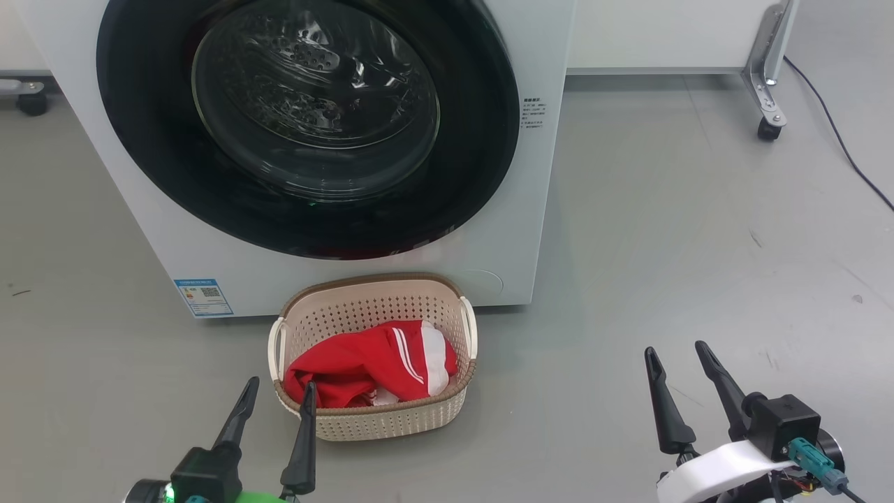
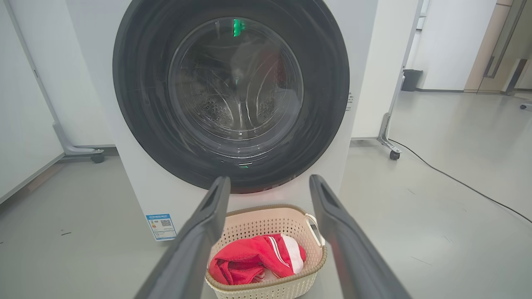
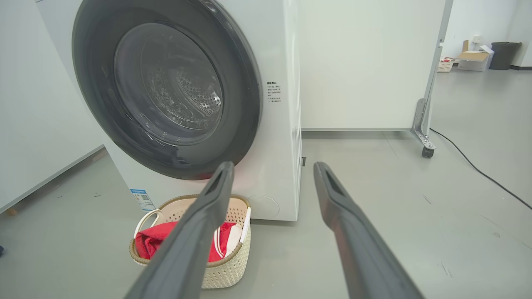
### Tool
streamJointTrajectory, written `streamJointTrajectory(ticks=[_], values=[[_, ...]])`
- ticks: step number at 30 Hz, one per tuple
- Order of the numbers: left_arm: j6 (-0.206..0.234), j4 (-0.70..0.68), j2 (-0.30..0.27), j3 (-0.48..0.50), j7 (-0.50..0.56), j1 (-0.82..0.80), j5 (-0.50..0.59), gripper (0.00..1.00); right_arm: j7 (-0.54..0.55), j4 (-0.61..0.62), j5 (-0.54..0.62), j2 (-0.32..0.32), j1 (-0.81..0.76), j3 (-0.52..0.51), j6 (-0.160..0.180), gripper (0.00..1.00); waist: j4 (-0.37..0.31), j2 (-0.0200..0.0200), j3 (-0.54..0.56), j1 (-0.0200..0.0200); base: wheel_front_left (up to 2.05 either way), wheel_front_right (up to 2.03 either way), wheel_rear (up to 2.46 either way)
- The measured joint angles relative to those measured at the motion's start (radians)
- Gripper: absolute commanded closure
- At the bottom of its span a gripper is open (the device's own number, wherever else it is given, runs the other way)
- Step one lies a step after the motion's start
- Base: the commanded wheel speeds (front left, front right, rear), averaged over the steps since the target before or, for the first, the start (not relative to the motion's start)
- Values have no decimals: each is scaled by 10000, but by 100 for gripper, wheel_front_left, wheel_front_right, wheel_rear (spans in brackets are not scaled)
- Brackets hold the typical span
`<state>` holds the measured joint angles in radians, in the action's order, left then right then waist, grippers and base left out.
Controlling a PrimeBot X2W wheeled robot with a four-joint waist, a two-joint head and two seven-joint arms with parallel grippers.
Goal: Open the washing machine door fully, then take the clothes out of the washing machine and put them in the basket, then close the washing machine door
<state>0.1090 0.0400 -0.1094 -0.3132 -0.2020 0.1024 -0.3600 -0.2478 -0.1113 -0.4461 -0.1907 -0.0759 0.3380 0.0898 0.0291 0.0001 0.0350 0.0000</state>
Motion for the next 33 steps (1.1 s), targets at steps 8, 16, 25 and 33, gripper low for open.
streamJointTrajectory(ticks=[8,16,25,33], values=[[0,-48,19,-23,0,8,0,0,2,119,-2,-61,-164,-13,6,0,32,0,-34,0,0,0,0],[0,-88,21,-35,73,9,0,0,4,280,-2,-65,-167,-21,8,0,53,0,-60,0,0,0,0],[0,-134,31,-48,73,9,0,100,17,405,0,-127,-198,-23,10,100,57,0,-82,0,0,0,0],[-12,236,69,-151,75,245,-199,100,46,27,-184,81,-474,25,-40,100,47,0,-97,0,0,0,0]])
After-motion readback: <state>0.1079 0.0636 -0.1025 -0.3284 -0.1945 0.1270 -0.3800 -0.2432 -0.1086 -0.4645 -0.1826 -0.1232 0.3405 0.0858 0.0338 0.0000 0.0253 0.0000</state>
